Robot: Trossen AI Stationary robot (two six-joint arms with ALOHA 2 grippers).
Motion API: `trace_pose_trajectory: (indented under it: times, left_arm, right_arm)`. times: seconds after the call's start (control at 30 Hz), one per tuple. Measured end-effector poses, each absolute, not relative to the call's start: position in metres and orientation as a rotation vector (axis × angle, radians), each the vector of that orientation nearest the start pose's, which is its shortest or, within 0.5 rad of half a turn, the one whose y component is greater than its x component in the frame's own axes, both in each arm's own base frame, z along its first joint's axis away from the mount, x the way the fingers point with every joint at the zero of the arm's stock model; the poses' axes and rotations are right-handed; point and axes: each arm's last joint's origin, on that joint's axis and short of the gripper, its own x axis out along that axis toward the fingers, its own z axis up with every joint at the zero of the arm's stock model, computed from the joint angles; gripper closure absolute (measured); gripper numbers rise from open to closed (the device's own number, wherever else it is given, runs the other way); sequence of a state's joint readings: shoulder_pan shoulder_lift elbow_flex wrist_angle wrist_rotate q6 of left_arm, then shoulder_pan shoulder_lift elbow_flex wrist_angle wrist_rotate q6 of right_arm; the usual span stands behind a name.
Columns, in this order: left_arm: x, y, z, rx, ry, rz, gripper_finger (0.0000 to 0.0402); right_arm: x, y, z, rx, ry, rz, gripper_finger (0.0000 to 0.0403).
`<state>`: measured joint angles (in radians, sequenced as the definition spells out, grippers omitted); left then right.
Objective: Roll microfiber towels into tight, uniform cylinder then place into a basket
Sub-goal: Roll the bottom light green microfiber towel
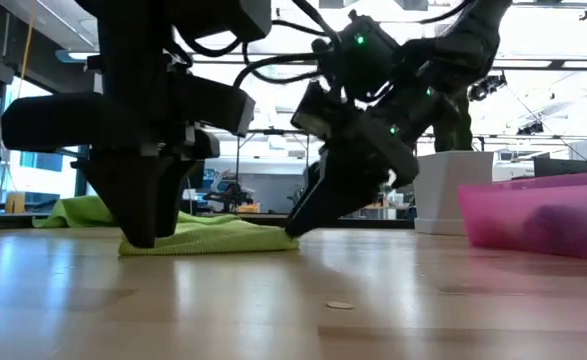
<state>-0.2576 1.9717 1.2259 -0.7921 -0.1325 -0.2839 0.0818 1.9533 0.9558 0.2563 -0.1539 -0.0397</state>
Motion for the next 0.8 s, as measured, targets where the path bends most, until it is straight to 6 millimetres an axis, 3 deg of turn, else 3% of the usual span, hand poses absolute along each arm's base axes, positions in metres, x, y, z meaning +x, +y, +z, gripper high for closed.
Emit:
trace_pose_trajectory:
  times: [0.13,0.33,0.53,0.8]
  left_arm:
    - [0.336,-0.085,0.128,0.062,1.509,0.083,0.0292]
    - [0.338,-0.081,0.128,0.078,1.513,0.033,0.0352]
    - [0.340,-0.075,0.128,0.045,1.516,-0.005,0.0392]
    - [0.343,-0.078,0.128,0.025,1.489,-0.094,0.0394]
  right_arm:
    - [0.365,0.042,0.122,-0.113,0.755,0.291,0.0247]
    - [0.358,0.078,0.131,-0.289,0.709,0.389,0.0247]
    - [0.351,0.112,0.133,-0.601,0.669,0.244,0.0247]
    - [0.355,0.119,0.123,-0.572,0.641,0.206,0.0247]
